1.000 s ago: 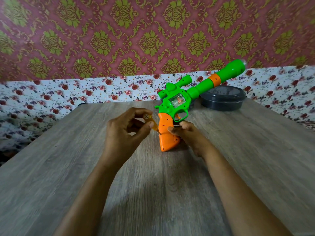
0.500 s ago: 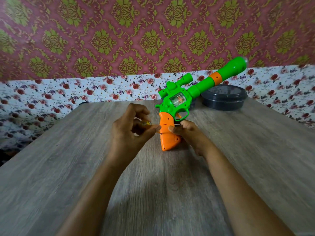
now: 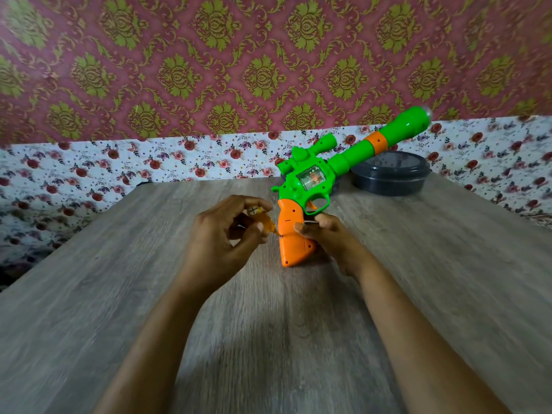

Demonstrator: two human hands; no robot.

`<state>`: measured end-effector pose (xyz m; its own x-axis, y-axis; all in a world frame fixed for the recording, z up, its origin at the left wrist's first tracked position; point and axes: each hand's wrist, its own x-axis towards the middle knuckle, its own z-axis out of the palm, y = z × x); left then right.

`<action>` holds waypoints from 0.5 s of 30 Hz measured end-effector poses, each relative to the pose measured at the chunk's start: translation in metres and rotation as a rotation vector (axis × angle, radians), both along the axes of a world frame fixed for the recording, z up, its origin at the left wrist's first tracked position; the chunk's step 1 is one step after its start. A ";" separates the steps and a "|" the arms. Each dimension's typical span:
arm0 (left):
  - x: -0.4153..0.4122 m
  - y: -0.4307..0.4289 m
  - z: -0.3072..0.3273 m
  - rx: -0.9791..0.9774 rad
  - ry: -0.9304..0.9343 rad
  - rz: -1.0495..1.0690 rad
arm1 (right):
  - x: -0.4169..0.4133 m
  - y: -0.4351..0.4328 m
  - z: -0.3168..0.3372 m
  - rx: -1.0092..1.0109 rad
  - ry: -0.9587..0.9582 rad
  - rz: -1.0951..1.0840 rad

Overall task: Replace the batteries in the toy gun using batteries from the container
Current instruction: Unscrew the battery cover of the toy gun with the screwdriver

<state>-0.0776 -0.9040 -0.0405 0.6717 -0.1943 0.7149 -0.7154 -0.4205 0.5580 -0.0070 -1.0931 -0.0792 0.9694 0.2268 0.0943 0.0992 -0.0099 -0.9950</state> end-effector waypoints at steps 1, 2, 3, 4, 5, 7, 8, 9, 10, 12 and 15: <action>0.000 -0.001 0.000 -0.008 0.003 0.002 | 0.001 0.000 -0.001 -0.002 -0.006 -0.003; 0.000 -0.001 0.000 -0.023 0.007 0.006 | 0.001 0.000 -0.001 -0.002 -0.011 -0.005; 0.000 -0.001 0.000 -0.037 0.009 0.015 | 0.001 0.000 -0.001 -0.002 -0.017 -0.006; 0.000 -0.001 0.000 -0.046 0.015 0.031 | 0.001 0.000 -0.002 0.001 -0.023 -0.005; 0.001 -0.001 0.000 -0.061 0.030 0.050 | 0.001 0.000 -0.003 0.005 -0.031 -0.002; 0.001 -0.002 0.000 -0.117 0.063 0.076 | 0.001 0.000 -0.003 0.014 -0.049 0.004; 0.000 -0.003 0.001 -0.143 0.064 0.091 | 0.001 0.000 -0.003 0.019 -0.055 0.009; 0.000 -0.003 0.000 -0.157 0.054 0.108 | 0.002 0.001 -0.003 0.021 -0.057 0.011; 0.001 -0.003 0.000 -0.158 0.038 0.127 | 0.002 0.001 -0.003 0.023 -0.054 0.013; 0.002 -0.002 -0.002 -0.146 -0.008 0.161 | 0.002 0.002 -0.002 0.021 -0.055 0.015; 0.003 -0.003 -0.004 -0.188 -0.022 0.174 | 0.002 0.003 -0.002 -0.007 -0.068 0.017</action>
<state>-0.0743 -0.9067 -0.0444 0.6672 0.0608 0.7424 -0.6541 -0.4291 0.6230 -0.0054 -1.0902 -0.0808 0.9568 0.2442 0.1578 0.1664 -0.0149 -0.9859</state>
